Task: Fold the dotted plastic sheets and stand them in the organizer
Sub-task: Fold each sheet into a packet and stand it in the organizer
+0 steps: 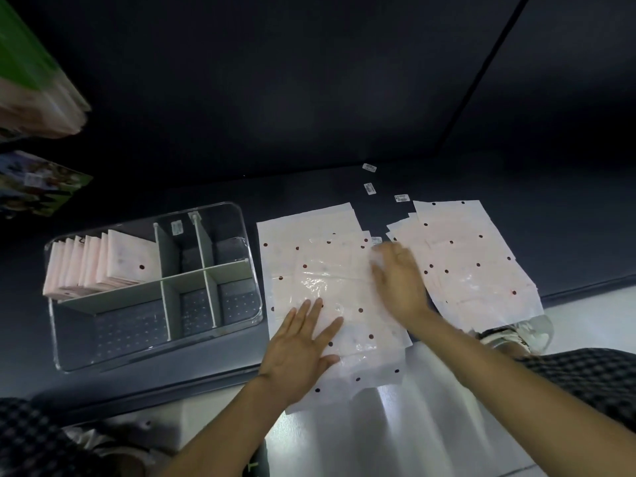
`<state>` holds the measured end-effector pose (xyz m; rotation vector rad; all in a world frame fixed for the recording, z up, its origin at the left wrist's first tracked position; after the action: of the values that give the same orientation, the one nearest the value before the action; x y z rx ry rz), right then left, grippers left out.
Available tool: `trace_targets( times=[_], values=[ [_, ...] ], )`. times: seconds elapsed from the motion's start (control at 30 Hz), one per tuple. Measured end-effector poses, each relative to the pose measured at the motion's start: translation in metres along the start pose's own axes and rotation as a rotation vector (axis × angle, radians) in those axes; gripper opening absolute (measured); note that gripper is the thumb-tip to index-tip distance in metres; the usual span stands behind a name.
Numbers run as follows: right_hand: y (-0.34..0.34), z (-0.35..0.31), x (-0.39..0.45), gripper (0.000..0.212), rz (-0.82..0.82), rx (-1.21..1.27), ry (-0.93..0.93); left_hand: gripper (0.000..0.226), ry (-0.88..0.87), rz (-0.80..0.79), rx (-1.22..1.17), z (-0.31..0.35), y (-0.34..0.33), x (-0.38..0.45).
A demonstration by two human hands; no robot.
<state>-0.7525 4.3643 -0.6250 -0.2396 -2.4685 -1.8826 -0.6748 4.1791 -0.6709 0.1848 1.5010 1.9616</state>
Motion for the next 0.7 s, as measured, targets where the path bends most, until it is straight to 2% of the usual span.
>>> trace_targets(
  times=[0.1,0.17,0.37,0.5,0.57,0.63,0.7],
  values=[
    [-0.015,-0.048,-0.06,0.035,-0.013,-0.116,0.489,0.061,0.0,-0.012,0.021,0.002,0.001,0.002],
    [-0.03,-0.054,-0.088,0.042,-0.104,-0.193,0.624,0.062,-0.002,-0.029,0.023,0.002,0.002,0.003],
    [-0.012,0.016,-0.105,0.058,-0.22,-0.292,0.584,0.072,0.07,-0.03,0.055,-0.026,0.009,-0.017],
    [0.014,0.043,-0.11,0.058,-0.126,-0.242,0.558,0.073,0.102,-0.023,0.033,-0.039,0.012,-0.032],
    [0.02,0.036,-0.104,0.044,-0.068,-0.206,0.51,0.073,0.108,0.002,0.008,-0.035,0.013,-0.031],
    [0.021,0.022,-0.095,0.016,-0.013,-0.14,0.456,0.073,0.117,0.036,-0.021,-0.031,0.014,-0.028],
    [0.013,0.012,-0.087,0.021,-0.042,-0.114,0.413,0.072,0.12,0.054,-0.039,-0.028,0.016,-0.025]
  ],
)
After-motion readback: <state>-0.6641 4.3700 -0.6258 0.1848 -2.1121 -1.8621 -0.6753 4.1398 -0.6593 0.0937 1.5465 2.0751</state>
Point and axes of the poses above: each hand's wrist, its own x-axis towards the middle knuckle, its own y-axis out of the back of the hand, z = x × y, the point moved 5 cm from there along x, towards the middle knuckle, and after that the axes turned 10 degrees about -x, right-handed, at the moved point
